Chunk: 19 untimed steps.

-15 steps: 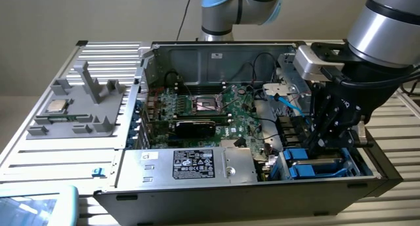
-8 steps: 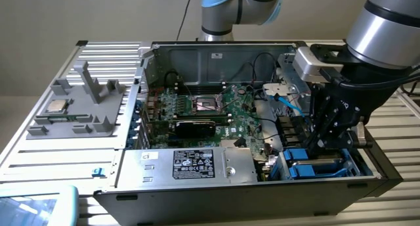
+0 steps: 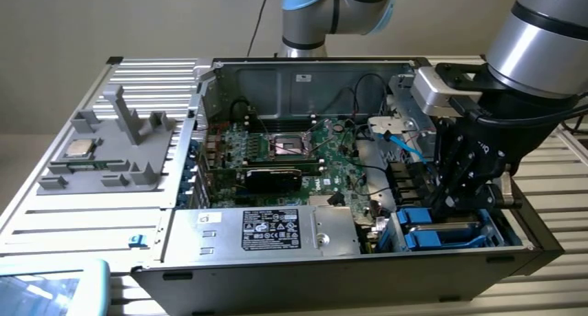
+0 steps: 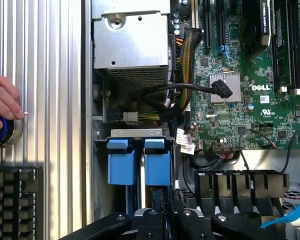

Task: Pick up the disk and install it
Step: 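Insert the second disk wire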

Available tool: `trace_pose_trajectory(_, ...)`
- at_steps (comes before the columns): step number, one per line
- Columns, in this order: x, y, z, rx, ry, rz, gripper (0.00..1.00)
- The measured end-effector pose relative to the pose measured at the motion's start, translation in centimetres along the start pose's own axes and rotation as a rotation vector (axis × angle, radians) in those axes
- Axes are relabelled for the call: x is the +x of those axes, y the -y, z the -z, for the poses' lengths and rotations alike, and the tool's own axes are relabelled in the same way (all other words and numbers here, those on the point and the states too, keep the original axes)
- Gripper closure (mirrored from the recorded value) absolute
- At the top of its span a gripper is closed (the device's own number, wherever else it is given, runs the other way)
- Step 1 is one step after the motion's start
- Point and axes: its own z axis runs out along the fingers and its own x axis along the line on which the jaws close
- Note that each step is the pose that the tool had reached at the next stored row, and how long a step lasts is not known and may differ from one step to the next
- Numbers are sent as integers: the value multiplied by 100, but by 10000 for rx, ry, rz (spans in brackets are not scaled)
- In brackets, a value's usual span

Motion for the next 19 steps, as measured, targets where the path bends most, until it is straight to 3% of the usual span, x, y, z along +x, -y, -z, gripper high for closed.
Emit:
trace_pose_trajectory(14,6,3,-11,2,5,-1,82)
trace_pose_trajectory(15,5,3,-5,2,7,0,76)
trace_pose_trajectory(19,9,1,91,1,0,-1,76)
